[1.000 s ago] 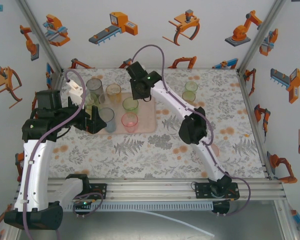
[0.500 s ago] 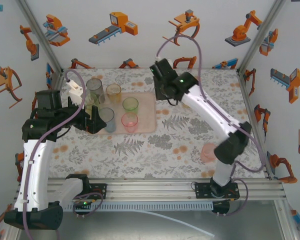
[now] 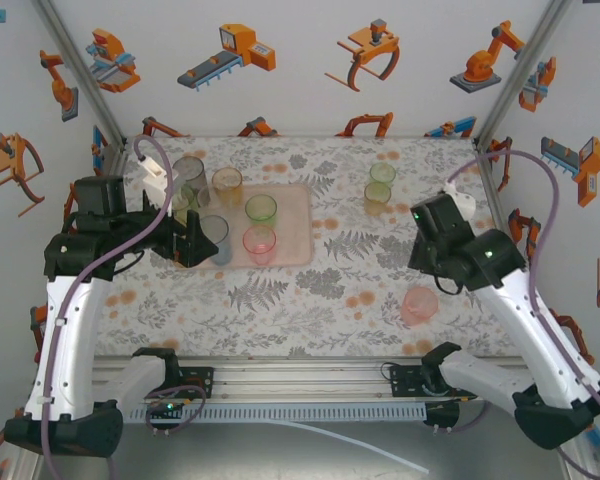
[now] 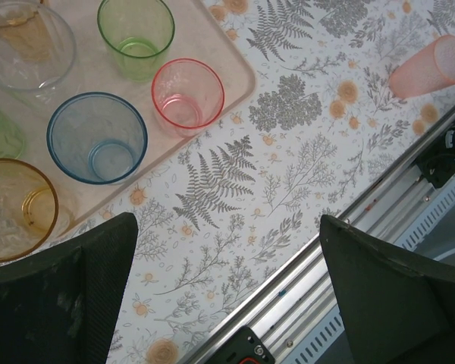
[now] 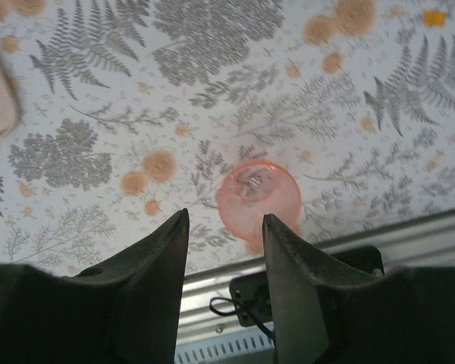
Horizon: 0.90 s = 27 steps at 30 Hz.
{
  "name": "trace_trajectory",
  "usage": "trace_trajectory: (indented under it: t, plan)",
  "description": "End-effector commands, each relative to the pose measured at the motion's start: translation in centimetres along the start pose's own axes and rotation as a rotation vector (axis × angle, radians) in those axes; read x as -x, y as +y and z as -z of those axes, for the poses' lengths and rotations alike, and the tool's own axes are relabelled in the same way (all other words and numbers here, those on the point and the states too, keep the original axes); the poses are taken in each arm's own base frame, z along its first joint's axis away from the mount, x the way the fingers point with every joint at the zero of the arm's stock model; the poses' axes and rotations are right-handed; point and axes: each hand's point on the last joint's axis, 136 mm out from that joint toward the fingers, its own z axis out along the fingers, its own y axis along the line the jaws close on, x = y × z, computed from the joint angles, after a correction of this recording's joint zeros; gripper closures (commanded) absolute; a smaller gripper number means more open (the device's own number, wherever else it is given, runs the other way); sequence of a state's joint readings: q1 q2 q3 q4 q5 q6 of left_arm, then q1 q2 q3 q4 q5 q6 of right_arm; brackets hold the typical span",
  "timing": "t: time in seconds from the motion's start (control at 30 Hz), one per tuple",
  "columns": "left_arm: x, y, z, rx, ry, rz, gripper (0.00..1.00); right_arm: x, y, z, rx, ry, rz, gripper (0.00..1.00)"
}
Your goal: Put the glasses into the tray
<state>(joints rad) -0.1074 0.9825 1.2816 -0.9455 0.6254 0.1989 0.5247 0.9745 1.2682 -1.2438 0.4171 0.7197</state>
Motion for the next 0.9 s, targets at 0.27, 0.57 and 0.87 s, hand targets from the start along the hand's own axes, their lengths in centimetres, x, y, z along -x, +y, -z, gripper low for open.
trace_trajectory:
  t: [0.27,0.57,0.87]
  plan:
    - [0.2,-1.1,0.5,-0.031,0.010,-0.061,0.03,-5.6,-2.7,-0.6,-0.062,0.214,-0.090,0.55]
    - [-0.3,-1.6,-0.1,-0.061,0.015,-0.019,0.03,-6.4,-2.8,-1.2,-0.086,0.333,-0.094,0.56]
    - [0.1,-1.5,-0.4,-0.066,0.014,-0.019,0.03,-9.9,-4.2,-3.7,-0.054,0.375,-0.309,0.61]
